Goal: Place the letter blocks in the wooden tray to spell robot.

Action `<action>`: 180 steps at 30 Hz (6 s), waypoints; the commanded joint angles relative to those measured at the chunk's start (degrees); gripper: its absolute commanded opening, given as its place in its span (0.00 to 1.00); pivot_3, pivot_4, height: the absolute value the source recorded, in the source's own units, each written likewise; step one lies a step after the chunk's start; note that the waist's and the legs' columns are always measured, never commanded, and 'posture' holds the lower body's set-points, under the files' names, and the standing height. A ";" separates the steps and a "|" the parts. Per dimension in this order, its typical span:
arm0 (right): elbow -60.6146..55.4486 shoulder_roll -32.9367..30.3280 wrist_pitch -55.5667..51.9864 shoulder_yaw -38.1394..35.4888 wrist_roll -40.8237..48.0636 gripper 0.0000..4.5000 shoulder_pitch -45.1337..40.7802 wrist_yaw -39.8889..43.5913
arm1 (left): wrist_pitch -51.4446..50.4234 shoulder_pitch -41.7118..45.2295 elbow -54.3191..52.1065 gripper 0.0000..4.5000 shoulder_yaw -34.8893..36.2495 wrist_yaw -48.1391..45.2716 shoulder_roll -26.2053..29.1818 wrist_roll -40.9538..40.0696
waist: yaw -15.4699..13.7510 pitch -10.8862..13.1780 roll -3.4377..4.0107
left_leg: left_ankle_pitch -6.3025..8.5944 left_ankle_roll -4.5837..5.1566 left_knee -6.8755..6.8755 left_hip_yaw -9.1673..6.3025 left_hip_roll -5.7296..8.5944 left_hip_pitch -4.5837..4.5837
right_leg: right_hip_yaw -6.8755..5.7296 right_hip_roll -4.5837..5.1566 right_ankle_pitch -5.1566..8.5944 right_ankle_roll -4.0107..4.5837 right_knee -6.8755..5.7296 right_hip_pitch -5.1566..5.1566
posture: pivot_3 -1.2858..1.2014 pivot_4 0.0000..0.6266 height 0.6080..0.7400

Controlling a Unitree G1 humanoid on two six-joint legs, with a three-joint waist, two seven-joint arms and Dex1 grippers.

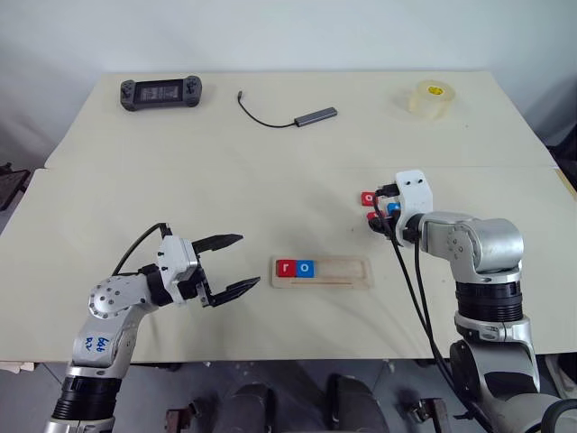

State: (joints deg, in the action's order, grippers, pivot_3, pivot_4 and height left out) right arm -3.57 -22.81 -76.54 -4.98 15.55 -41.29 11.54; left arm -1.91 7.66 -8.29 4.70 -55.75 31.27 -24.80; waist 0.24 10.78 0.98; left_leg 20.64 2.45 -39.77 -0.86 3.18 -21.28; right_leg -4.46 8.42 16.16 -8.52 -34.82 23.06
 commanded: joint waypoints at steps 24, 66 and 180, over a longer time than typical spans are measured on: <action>-36.73 -1.46 -15.96 -10.73 7.75 0.69 23.76 -2.20 | 2.42 5.28 9.44 1.00 -4.32 -8.99 -1.74 -0.17 | -0.13 -0.01 -0.02 | -0.02 0.00 0.14 0.06 0.00 0.05 | 0.10 -0.01 0.00 0.00 0.05 0.03 | 0.52 0.24 1.00; 44.91 -26.98 88.17 13.37 -9.88 0.33 -1.26 76.37 | 3.66 4.61 4.38 1.00 -3.59 -9.03 0.53 -0.23 | -0.02 0.06 -0.12 | -0.06 0.07 -0.22 -0.08 -0.09 0.17 | -0.15 0.03 -0.18 -0.31 0.80 -0.61 | 0.52 0.24 1.00; -1.44 -19.81 47.50 -11.33 8.88 1.00 25.71 31.73 | -0.08 0.14 0.86 1.00 3.81 -5.85 1.24 -4.29 | -0.18 0.06 0.03 | -0.05 0.01 -0.02 0.02 -0.12 0.31 | 0.04 0.03 -0.09 -0.14 0.50 -0.46 | 0.52 0.24 1.00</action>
State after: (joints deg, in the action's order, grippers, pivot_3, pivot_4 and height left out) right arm -5.03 -41.42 -22.64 -20.15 26.11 -12.59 46.05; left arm -2.91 7.69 -6.01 8.52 -61.59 32.51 -29.13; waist 0.06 10.84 1.01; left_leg 20.59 2.44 -39.80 -0.88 3.03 -20.99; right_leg -4.43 8.44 16.09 -8.61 -34.32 22.60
